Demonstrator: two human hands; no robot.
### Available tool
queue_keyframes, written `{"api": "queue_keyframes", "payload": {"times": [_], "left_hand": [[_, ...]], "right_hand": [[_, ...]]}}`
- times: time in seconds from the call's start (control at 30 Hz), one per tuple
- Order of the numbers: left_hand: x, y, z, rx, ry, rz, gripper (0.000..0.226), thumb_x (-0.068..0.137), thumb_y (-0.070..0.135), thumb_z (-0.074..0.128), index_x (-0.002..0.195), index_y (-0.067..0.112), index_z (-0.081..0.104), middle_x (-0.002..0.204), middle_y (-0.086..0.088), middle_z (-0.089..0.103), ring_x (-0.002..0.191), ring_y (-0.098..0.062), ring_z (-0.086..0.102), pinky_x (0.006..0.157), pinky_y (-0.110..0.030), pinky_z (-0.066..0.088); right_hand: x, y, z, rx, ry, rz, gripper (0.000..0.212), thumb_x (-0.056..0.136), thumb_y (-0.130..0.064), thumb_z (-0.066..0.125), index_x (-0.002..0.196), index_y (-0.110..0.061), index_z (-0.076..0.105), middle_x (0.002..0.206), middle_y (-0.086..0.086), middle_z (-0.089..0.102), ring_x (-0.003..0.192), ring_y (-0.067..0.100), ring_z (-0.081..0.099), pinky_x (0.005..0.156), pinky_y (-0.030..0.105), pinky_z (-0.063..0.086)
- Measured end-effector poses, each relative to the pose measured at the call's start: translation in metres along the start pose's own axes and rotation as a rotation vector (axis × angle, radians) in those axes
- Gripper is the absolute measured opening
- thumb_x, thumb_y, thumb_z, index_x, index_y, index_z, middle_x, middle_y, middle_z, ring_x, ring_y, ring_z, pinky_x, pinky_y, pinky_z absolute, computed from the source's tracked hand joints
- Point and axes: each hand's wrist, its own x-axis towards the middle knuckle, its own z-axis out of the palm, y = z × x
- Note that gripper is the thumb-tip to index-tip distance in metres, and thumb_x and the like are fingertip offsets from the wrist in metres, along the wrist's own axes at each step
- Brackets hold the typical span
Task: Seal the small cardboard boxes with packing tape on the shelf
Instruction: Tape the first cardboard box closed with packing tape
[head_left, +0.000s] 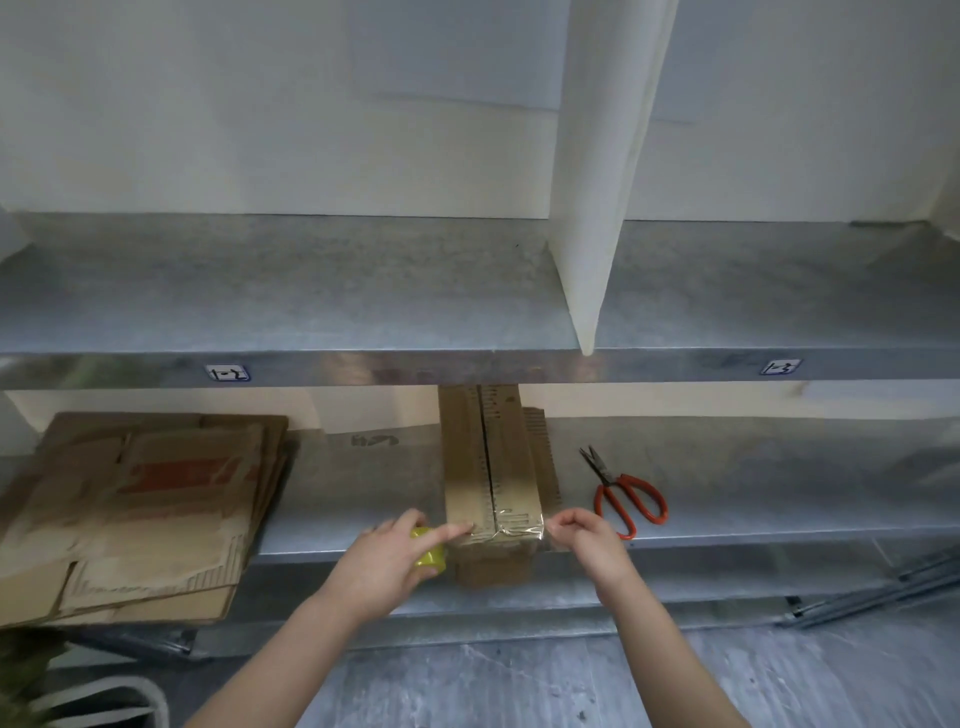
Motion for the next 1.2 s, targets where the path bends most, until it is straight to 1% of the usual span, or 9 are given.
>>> {"api": "queue_keyframes", "payload": {"times": [0.13,0.23,0.3,0.4,0.6,0.77,0.9,1.07,1.2], "left_hand": [[0.003,-0.001,0.003,-0.036,-0.001,-0.003,0.062,0.096,0.048,0.048,0.134,0.072,0.006,0.132,0.006,0.041,0.114,-0.017,0.051,0.088,-0.029,0.041],[0.004,-0.001,0.003,-0.063,-0.024,-0.008,0.065,0.095,0.045,0.052,0.133,0.073,0.008,0.130,0.007,0.042,0.113,-0.016,0.052,0.085,-0.028,0.041],[0.005,-0.001,0.001,-0.069,-0.033,-0.006,0.064,0.095,0.044,0.053,0.134,0.072,0.011,0.129,0.007,0.042,0.112,-0.016,0.051,0.084,-0.027,0.041],[0.004,0.001,-0.005,-0.073,-0.031,0.002,0.061,0.095,0.043,0.054,0.134,0.072,0.016,0.129,0.006,0.042,0.113,-0.015,0.049,0.086,-0.027,0.043],[0.008,0.001,-0.010,-0.100,-0.033,-0.002,0.063,0.094,0.041,0.057,0.135,0.070,0.020,0.124,0.006,0.042,0.111,-0.014,0.049,0.083,-0.023,0.041],[0.005,0.002,-0.007,-0.131,-0.068,-0.017,0.066,0.092,0.040,0.060,0.134,0.070,0.020,0.113,0.008,0.042,0.103,-0.013,0.049,0.076,-0.022,0.038],[0.005,0.005,-0.011,-0.179,-0.049,-0.037,0.066,0.090,0.042,0.063,0.134,0.069,0.023,0.117,0.009,0.043,0.108,-0.012,0.050,0.082,-0.022,0.040],[-0.006,-0.004,-0.006,-0.398,0.076,-0.183,0.080,0.071,0.046,0.080,0.137,0.052,0.036,0.118,0.014,0.053,0.115,-0.006,0.051,0.090,-0.018,0.037],[-0.004,-0.010,-0.020,-0.446,0.060,-0.209,0.060,0.057,0.058,0.085,0.109,0.042,0.060,0.105,0.024,0.061,0.101,0.003,0.055,0.081,-0.008,0.038]], "right_hand": [[0.001,0.007,0.003,0.050,0.003,0.027,0.010,0.090,-0.016,0.067,0.081,-0.015,0.062,0.077,-0.004,0.063,0.067,0.005,0.053,0.059,0.019,0.035],[-0.001,0.014,0.003,0.067,0.062,0.029,0.025,0.086,-0.029,0.073,0.100,-0.019,0.055,0.090,-0.002,0.063,0.080,0.008,0.057,0.066,0.023,0.038],[-0.006,0.018,0.006,-0.023,0.169,-0.039,0.040,0.083,-0.034,0.076,0.108,-0.022,0.047,0.095,-0.001,0.059,0.086,0.008,0.057,0.068,0.024,0.040],[-0.017,0.024,0.014,-0.208,0.309,-0.234,0.030,0.080,-0.022,0.078,0.096,-0.027,0.053,0.090,-0.011,0.060,0.083,0.003,0.058,0.068,0.022,0.042],[-0.022,0.023,0.016,-0.129,0.133,-0.240,0.044,0.080,-0.005,0.070,0.106,-0.040,0.068,0.089,-0.022,0.073,0.090,-0.007,0.066,0.086,0.013,0.051],[-0.023,0.014,0.011,-0.130,-0.043,-0.307,0.054,0.089,-0.018,0.068,0.133,-0.043,0.047,0.125,-0.020,0.057,0.117,-0.005,0.055,0.092,0.009,0.045],[-0.016,0.000,0.024,-0.327,0.102,-0.343,0.052,0.094,-0.037,0.063,0.142,-0.040,0.045,0.126,-0.007,0.065,0.113,0.008,0.062,0.095,0.017,0.046],[-0.011,0.006,0.029,-0.209,0.102,-0.264,0.047,0.094,-0.035,0.062,0.138,-0.043,0.048,0.131,-0.006,0.063,0.119,0.008,0.058,0.100,0.021,0.045],[-0.006,0.007,0.030,-0.161,0.090,-0.241,0.046,0.094,-0.031,0.062,0.137,-0.042,0.050,0.132,-0.007,0.062,0.123,0.009,0.056,0.104,0.024,0.043]]}}
